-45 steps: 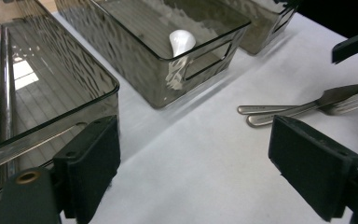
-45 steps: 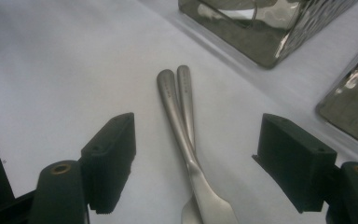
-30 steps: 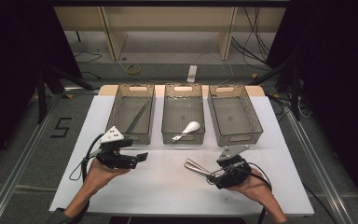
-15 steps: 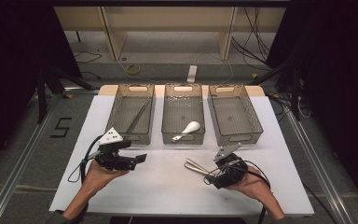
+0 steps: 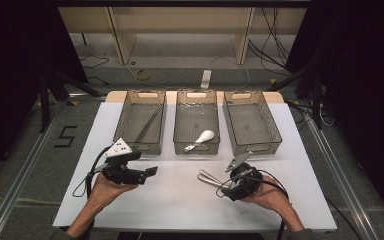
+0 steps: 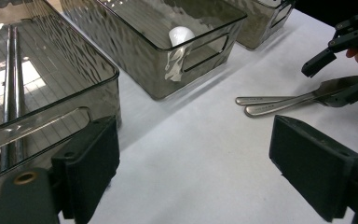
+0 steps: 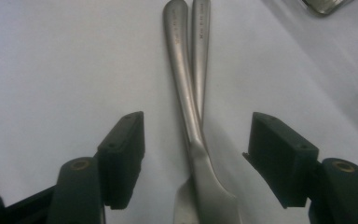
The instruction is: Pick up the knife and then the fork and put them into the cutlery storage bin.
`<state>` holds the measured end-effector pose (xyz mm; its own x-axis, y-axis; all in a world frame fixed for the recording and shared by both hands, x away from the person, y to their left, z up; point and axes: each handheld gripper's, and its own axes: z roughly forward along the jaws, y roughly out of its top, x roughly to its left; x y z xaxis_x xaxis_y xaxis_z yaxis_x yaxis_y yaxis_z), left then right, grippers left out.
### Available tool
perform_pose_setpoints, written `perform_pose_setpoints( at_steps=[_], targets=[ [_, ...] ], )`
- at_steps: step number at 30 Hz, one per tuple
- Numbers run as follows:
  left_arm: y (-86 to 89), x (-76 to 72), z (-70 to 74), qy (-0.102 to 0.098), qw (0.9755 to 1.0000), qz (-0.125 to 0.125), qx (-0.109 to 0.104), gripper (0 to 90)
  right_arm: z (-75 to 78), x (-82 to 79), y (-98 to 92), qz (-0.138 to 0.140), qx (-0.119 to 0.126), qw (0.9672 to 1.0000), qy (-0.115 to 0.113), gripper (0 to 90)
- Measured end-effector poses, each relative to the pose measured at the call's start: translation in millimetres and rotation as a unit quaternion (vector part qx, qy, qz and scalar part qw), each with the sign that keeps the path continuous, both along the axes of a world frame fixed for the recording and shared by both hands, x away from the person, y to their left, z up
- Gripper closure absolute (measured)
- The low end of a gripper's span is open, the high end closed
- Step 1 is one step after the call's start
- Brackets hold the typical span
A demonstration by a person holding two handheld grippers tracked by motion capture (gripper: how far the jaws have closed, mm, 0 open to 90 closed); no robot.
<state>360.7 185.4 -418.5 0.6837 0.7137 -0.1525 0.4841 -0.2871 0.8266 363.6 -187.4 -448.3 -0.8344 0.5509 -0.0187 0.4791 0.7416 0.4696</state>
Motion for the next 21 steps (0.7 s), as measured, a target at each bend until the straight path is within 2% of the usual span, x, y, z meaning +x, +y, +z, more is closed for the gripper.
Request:
perform_pose_setpoints(
  at_steps=[11,21],
  targets=[
    [-0.7,-5.6,0.8,-0.006,1.0000,-0.004,0.001,15.5,-3.2,-0.2,3.1,0.015,-0.018,0.9997,0.008,51.6],
    [-2.2,-5.4,-0.2,-0.004,1.0000,-0.007,0.003,15.5,-10.1,5.5,7.8,0.012,-0.043,0.9989,0.013,60.8]
  ],
)
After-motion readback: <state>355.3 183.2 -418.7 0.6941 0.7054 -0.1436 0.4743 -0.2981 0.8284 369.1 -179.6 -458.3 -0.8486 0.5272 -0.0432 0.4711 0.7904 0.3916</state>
